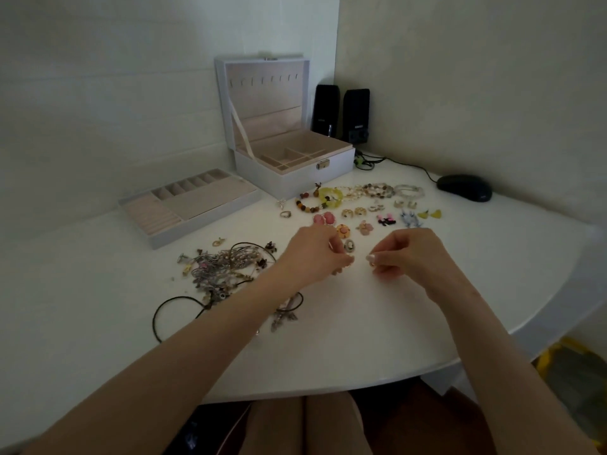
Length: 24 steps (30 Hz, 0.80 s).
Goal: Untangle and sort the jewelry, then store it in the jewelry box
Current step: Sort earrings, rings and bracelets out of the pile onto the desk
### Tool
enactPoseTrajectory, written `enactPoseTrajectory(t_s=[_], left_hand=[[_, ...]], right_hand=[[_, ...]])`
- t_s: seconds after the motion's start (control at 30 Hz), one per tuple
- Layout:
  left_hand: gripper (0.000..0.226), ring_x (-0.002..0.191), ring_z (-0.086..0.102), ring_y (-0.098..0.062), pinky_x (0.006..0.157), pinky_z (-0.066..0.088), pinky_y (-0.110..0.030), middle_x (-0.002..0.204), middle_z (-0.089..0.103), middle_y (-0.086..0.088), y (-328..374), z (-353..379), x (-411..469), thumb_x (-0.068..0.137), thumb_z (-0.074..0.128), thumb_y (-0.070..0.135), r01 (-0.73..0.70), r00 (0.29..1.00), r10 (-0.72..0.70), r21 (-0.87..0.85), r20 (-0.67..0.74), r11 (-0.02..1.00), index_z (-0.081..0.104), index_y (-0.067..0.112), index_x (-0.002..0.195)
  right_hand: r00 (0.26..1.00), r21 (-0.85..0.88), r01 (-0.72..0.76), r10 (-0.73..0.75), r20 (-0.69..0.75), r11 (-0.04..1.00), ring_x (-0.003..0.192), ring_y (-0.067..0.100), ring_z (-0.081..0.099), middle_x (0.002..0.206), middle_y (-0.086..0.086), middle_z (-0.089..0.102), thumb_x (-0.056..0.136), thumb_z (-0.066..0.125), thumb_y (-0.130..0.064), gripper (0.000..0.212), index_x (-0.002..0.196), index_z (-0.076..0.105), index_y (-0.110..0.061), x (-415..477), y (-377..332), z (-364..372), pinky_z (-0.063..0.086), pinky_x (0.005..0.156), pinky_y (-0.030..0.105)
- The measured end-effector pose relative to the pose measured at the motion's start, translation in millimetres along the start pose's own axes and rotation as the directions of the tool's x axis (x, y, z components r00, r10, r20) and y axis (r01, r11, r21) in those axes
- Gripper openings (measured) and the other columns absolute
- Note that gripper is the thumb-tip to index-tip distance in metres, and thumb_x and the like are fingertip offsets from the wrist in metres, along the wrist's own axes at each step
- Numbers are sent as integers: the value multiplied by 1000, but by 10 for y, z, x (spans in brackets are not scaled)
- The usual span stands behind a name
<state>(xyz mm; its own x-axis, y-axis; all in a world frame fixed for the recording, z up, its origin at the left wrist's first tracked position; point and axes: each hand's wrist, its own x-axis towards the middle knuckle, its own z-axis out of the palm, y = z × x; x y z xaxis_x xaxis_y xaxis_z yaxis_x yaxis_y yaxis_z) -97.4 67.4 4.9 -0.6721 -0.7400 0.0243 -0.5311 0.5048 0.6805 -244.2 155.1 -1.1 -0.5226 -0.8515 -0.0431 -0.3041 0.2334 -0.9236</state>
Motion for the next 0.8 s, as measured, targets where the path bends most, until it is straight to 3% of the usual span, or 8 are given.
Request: enactPoseTrajectory(t_s=[0.13, 0.23, 0.4, 0.6, 0.8], left_hand=[[16, 77, 64, -13, 76, 49, -23, 81, 72, -6, 203, 284, 232, 85, 68, 21, 36, 999, -36, -8, -11, 999, 64, 10, 74], [20, 95, 64, -18, 77, 46, -24, 101, 71, -6, 282, 443, 421, 83, 66, 20, 82, 993, -78, 46, -89, 996, 70, 3, 92], [33, 110, 56, -24, 75, 38, -28, 119, 62, -5, 351, 497, 540, 89, 61, 32, 91, 985, -55, 224, -163, 970, 59, 9, 113], [31, 112, 46, -23, 78, 32, -29, 116, 55, -3, 206, 479, 524, 85, 66, 34, -92, 978, 160, 412, -134, 906, 60, 22, 114], [24, 106, 46, -23, 80, 34, -30, 109, 59, -4, 193, 542, 585, 85, 66, 32, -132, 960, 227, 448, -164, 884, 64, 18, 104]], right_hand=[[996, -5, -41, 41, -78, 999, 57, 16, 66, 68, 13, 69, 75, 73, 7, 9, 83, 71, 5, 142, 133, -222, 55, 53, 18], [994, -68, -42, 35, -100, 997, 61, 14, 65, 72, 10, 70, 75, 74, 4, 10, 83, 73, -2, 278, 169, -301, 54, 55, 15], [995, -149, 6, -21, -97, 989, 61, 13, 61, 70, 6, 67, 74, 74, 2, 13, 85, 73, -6, 449, 197, -318, 52, 53, 12], [991, -341, 68, -102, -83, 937, 61, 5, 57, 74, 0, 64, 75, 79, -14, 17, 89, 70, -19, 458, 306, -329, 40, 56, 6], [980, -458, 132, -186, -76, 879, 69, 8, 53, 71, -6, 57, 79, 73, -14, 11, 88, 75, -21, 524, 306, -223, 40, 67, 21]])
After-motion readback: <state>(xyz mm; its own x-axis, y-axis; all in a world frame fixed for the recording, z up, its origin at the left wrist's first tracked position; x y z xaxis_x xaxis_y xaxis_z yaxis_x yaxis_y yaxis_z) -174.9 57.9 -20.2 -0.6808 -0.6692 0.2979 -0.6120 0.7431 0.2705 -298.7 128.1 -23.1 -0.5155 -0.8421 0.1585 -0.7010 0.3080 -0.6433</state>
